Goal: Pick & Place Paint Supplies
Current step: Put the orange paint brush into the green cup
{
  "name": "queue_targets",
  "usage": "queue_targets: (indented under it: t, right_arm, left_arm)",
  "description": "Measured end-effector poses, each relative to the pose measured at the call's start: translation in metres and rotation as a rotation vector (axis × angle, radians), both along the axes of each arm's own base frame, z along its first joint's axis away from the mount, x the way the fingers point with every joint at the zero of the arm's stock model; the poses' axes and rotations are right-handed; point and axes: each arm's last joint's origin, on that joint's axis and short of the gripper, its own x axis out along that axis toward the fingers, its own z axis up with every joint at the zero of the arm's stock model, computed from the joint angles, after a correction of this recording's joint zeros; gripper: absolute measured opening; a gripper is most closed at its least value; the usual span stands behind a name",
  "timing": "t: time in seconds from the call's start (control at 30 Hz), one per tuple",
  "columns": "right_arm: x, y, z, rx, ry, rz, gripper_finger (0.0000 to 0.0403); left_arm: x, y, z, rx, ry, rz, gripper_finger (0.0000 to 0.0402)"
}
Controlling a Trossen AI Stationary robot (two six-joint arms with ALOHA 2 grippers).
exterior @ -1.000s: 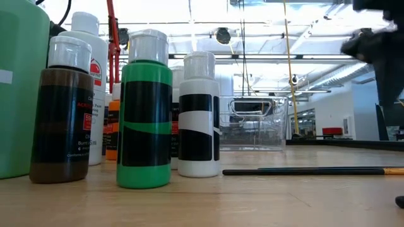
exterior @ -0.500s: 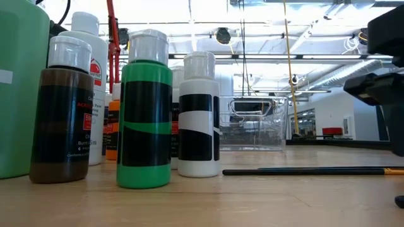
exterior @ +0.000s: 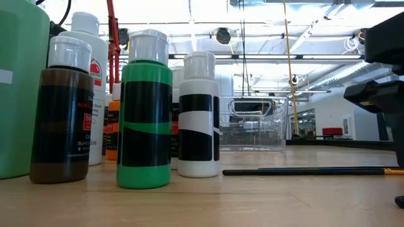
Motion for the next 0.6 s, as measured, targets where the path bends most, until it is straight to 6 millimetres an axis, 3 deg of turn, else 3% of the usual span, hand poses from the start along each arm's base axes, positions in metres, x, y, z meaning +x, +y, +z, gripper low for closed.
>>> queue_targets:
  t: [0.27, 0.47, 0.6]
  right_arm:
    - [0.002, -0.002, -0.001, 0.022, 0.02, 0.001, 0.0015]
    - [0.002, -0.003, 0.001, -0.001, 0.015, 0.032, 0.0004]
    - [-0.001, -0.007, 0.015, -0.082, -0.022, 0.022, 0.0002]
  left_arm:
    - [0.0, 0.0, 0.0, -0.001, 0.0, 0.0, 0.0019]
    - [0.0, 0.0, 0.0, -0.003, 0.0, 0.0, 0.0019]
    - [0.0, 0.0, 0.0, -0.003, -0.002, 0.0, 0.0019]
